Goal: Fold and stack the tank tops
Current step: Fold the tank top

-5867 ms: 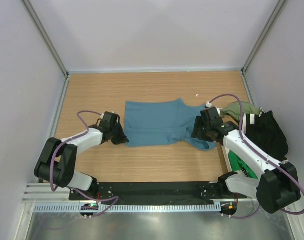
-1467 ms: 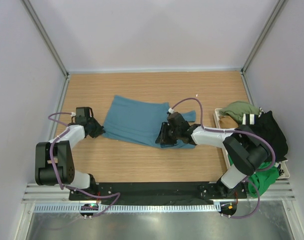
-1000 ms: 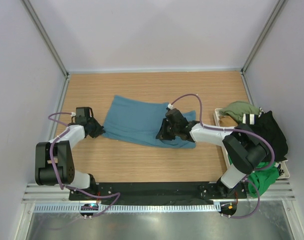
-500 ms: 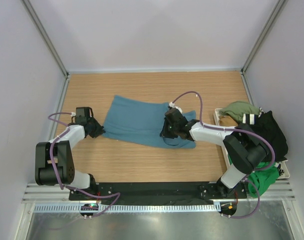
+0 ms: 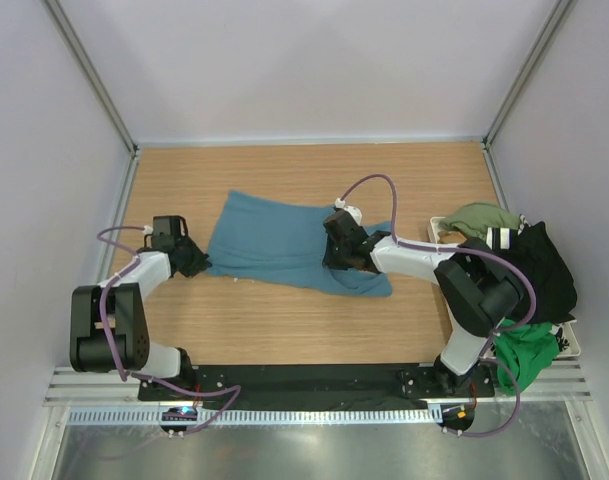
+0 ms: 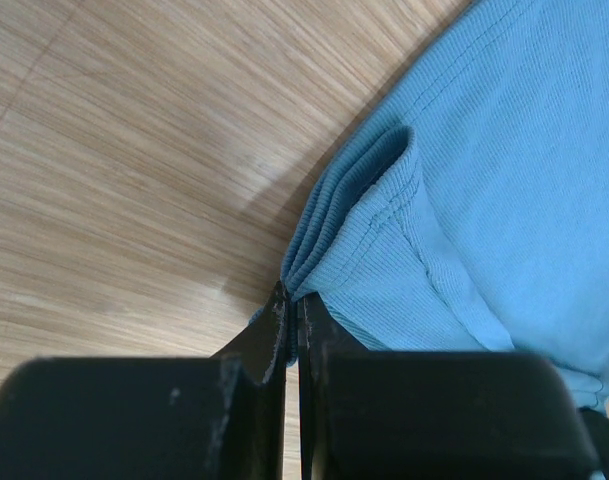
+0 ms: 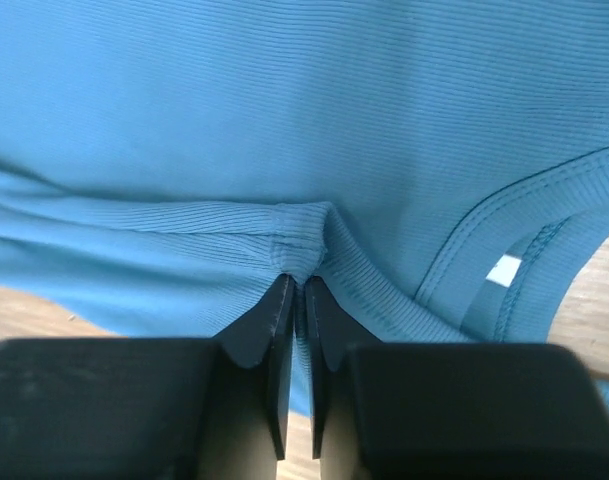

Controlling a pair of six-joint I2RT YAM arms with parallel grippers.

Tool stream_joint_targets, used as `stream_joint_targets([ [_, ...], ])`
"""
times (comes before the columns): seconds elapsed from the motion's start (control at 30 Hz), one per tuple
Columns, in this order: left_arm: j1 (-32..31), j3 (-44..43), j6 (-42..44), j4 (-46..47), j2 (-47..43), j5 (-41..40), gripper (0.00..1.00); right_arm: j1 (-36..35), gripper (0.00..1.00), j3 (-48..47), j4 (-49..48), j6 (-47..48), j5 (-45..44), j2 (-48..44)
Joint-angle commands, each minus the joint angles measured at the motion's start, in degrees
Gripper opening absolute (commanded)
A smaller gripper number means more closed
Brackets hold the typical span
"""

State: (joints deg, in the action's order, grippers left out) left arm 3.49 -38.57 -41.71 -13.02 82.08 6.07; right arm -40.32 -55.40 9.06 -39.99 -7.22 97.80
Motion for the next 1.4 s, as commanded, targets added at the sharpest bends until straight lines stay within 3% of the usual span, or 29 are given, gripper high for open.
stream_joint_targets([
  [0.0,0.0,0.6,0.7,1.9,-2.7,-0.4,0.0,1.0,0.18,-2.8,2.1,1.8,-3.4,2.0],
  [0.07,-0.1,0.2,0.8,1.8,-2.7,-0.3,0.0,1.5,0.22,-3.2,3.2,1.9,-3.1,2.6],
  [0.3,-0.1,-3.0,1.0,0.5,-1.4,-0.6,0.01,1.6,0.53,-1.6,4.1,2.8,-2.3,-1.0],
  [0.63,-0.1,-5.3,1.5,-0.3,0.2,-0.6,0.01,0.8,0.7,1.0,9.7,4.0,-3.7,-11.0],
  [0.77,-0.1,-5.3,1.7,-0.4,0.1,-0.8,0.02,-2.1,0.66,2.3,11.3,3.4,-2.8,-14.8],
  [0.97,-0.1,-5.3,1.9,-0.5,0.5,-1.1,0.02,-7.6,0.47,3.0,11.2,2.3,-1.9,-14.7],
  [1.37,-0.1,-5.3,2.3,-0.9,0.3,-1.7,0.01,-10.7,0.48,-4.5,12.4,6.1,-2.1,-1.2],
])
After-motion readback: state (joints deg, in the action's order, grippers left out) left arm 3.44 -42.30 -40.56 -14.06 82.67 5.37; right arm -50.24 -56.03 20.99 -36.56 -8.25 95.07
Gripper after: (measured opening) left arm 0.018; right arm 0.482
